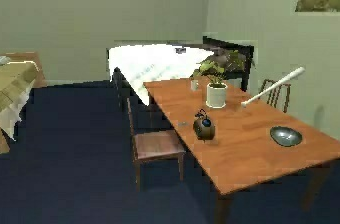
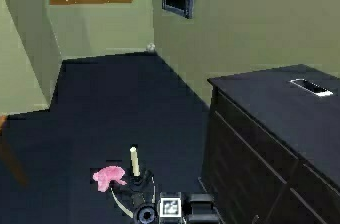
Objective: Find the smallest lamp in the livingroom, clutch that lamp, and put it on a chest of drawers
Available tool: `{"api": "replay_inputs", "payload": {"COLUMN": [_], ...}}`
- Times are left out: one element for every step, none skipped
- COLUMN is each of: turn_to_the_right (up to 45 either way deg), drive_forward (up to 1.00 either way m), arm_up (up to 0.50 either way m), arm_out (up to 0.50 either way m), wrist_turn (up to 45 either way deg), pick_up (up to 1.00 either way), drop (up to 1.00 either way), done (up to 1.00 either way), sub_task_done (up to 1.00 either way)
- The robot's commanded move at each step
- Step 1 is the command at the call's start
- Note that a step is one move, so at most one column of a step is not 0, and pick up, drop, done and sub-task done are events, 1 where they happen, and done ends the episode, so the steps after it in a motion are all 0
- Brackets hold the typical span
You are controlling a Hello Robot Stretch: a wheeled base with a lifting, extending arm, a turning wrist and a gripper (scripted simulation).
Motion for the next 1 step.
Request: {"api": "replay_inputs", "payload": {"turn_to_the_right": [45.0], "drive_forward": [0.00], "arm_up": [0.00], "arm_out": [0.00], "wrist_turn": [0.0], "pick_up": [0.00], "drop": [0.00], "done": [0.00], "sub_task_done": [0.00]}}
